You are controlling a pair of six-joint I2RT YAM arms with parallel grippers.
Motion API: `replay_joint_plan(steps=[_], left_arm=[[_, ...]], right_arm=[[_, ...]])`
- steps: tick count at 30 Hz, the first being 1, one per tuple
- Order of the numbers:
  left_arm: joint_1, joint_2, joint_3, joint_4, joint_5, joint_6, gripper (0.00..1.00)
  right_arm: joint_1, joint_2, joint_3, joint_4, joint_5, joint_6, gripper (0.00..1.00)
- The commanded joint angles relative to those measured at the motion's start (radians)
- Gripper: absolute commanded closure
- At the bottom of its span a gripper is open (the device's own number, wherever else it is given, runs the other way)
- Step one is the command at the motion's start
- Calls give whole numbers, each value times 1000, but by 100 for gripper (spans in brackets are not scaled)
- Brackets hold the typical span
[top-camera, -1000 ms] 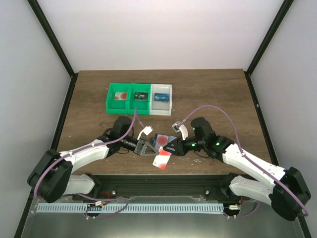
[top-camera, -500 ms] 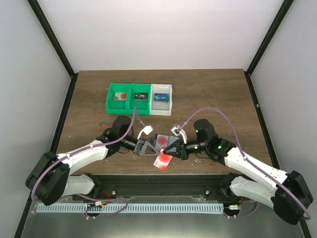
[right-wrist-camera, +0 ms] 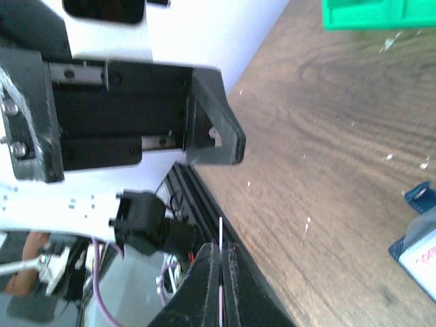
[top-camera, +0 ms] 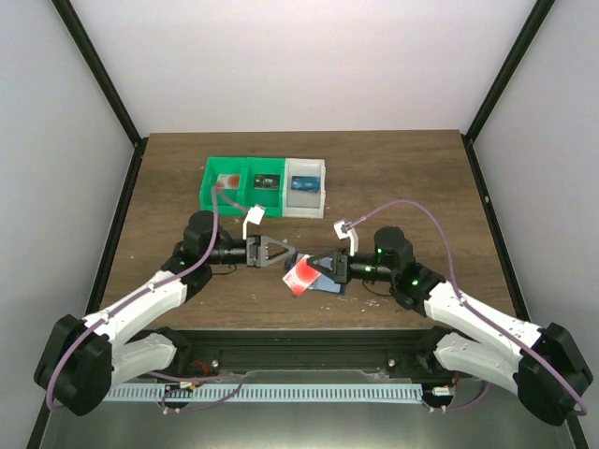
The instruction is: Take the credit cards out of the card holder
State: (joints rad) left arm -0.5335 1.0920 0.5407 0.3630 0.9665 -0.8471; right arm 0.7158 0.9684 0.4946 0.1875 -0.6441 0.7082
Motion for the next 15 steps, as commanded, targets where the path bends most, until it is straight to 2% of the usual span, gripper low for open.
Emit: replay_joint_plan(steps=[1,3,6,9,12,15], left_arm=[[4,-5,-18,108,-102,-111,15],[4,2,-31,154,-115,-155,8],[4,0,-33,176,-142,-186,6],[4,-9,-34,178,-173,-205,6],[4,-8,-12,100,-205,-188,7],[-1,-4,2,80,-211,-180,12]], right_arm=[[4,-16,28,118,164,154,100],[4,-10,38,109,247,207,100],[3,-15,44,97,361,288,100],[4,-27,45,112,463,349,100],[3,-37,45,151,533,375,100],[4,-51,27,210,591,423,100]])
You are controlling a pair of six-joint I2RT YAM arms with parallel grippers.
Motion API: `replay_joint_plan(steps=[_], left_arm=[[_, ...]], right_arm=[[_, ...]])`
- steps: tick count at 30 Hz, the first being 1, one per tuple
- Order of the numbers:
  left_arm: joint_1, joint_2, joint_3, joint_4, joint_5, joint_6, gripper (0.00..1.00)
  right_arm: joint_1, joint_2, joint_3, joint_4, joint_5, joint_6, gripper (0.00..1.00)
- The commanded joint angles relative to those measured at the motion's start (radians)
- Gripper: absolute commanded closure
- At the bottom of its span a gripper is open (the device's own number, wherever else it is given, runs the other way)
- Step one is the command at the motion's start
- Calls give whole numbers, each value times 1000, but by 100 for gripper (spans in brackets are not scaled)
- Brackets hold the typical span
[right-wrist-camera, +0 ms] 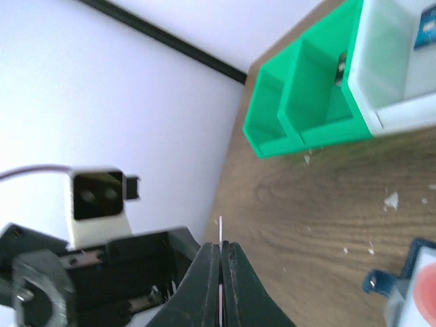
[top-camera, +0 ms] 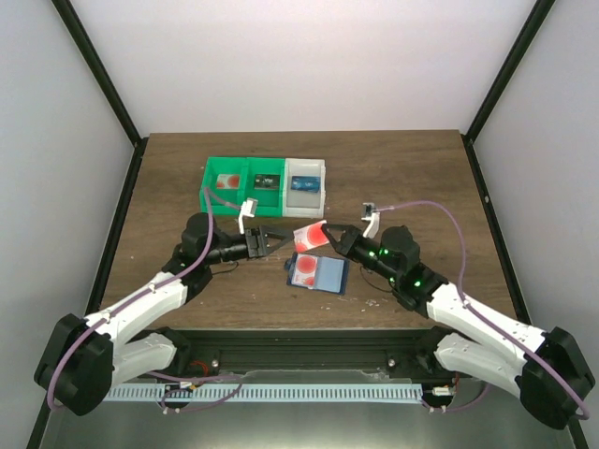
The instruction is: Take the credit cards out of the card holder
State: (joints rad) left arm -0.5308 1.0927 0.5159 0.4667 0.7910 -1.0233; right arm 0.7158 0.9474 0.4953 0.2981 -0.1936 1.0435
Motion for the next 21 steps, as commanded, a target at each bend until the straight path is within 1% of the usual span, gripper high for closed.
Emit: replay_joint_plan(steps=[1,4,7,10,15,17,19,21], left_arm=[[-6,-6,26,-20,-39,-14,13],[-15,-10,21,14,-63,-54,17],[-32,-9,19,43,-90,-84,23],[-52,9,23,86,-106,-110,30],[-79,54,50,120,-129,-130,45],[-81,75,50,169,-130,-153,51],[-82,100,49,212,-119,-175,59],[-83,118,48,247,-106,-195,71]], right_arm=[[4,-34,12,133,150,105,100],[4,-36,-16,206,160,159,100],[3,-33,-23,229,166,185,100],[4,-26,-27,250,169,215,99],[3,-9,-31,268,144,254,100],[4,-9,-45,274,141,275,99],[4,-6,-51,281,142,280,100],[4,-3,-43,267,138,274,100]])
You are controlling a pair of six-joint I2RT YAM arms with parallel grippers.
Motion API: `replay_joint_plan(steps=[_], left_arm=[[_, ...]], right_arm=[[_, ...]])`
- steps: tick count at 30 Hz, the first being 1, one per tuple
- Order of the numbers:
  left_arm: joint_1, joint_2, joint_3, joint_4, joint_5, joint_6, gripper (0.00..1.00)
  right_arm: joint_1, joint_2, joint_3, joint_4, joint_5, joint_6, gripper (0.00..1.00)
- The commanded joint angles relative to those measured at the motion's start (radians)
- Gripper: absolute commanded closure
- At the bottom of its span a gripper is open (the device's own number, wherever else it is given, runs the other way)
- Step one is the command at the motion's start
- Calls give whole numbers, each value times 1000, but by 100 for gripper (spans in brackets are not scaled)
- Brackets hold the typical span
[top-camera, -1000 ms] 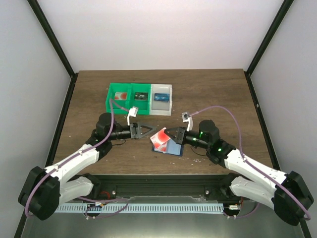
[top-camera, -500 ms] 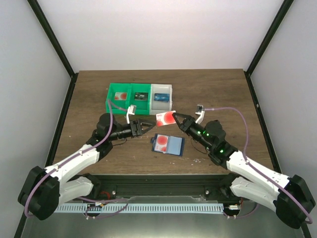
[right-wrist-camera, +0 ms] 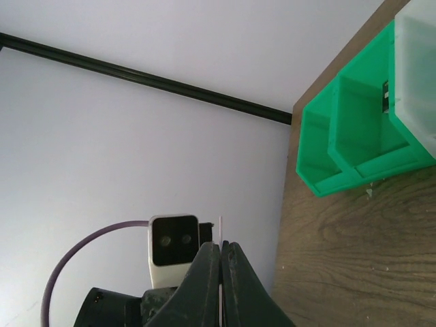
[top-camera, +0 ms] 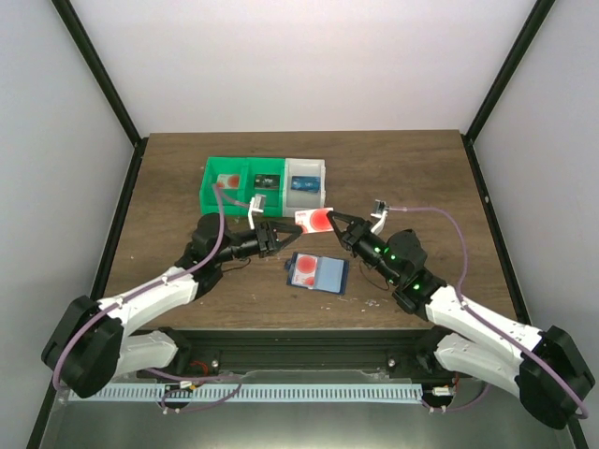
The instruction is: Take the credit cards out of the card holder
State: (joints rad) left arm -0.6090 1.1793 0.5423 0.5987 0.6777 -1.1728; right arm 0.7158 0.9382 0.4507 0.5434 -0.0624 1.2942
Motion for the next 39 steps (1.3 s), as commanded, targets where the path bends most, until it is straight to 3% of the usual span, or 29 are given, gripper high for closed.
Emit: replay_joint_plan(steps=[1,4,7,9,17,23,25,31,35,39], left_arm=[[-4,35,19,135,7,-52,78],[-3,27,5,145,-7,-51,100],[-2,10,-5,135,-25,-16,100],[3,-1,-4,107,-31,14,100],[104,-17,33,6,91,109,100],[177,-20,129,-342,121,339,100],[210,-18,149,-417,130,391,100],[359,13,232,-629,159,522,100],[486,79,332,-798,170,597,100],[575,117,413,-895,89,662,100]], right_arm=[[3,8,3,20,4,22,99],[4,7,-8,21,1,26,100],[4,4,-23,14,1,49,99],[3,0,-32,2,-3,60,93],[3,-53,-17,-88,-47,-70,47],[4,-107,6,-263,-129,-222,9],[4,-133,0,-312,-136,-259,1],[4,-215,-4,-450,-109,-359,0],[4,-240,-6,-452,-134,-404,0],[4,-218,29,-451,-203,-451,0]])
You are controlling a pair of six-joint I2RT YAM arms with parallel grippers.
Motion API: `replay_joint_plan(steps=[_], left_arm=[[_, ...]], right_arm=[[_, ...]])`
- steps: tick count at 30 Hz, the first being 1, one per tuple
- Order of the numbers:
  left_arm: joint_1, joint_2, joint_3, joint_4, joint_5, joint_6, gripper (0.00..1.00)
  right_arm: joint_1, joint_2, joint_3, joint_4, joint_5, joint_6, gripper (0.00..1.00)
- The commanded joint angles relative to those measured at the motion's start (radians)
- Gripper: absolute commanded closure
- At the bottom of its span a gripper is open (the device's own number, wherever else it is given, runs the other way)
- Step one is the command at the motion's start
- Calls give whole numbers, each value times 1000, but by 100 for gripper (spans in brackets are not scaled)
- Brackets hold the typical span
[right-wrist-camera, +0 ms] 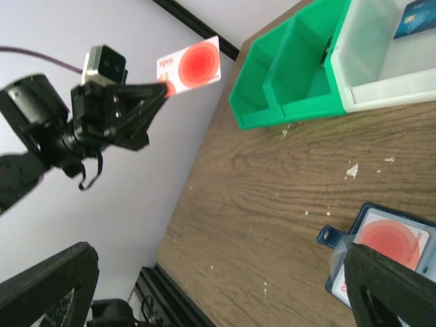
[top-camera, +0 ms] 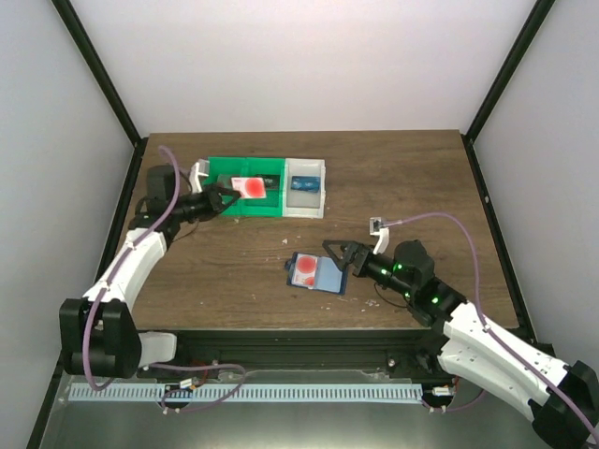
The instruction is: Take the credit cards out of the card holder
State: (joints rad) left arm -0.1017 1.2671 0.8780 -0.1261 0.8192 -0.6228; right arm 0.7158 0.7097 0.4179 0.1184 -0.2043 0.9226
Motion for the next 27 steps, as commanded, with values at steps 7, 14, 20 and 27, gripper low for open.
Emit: replay_joint_plan(steps=[7,14,20,27], left_arm=[[155,173,242,-296,-182,222,100],[172,341,367,-326,-230,273,100],[172,449,464,-341,-238,276,100],[172,603,614,-418,-283,317,100]], right_arm=[[4,29,145,-92,-139,-143,0],[4,-6,175,-130,-141,-181,0],[4,-2,190,-125,-155,-168,0],[4,23,212,-124,-146,-159,0]])
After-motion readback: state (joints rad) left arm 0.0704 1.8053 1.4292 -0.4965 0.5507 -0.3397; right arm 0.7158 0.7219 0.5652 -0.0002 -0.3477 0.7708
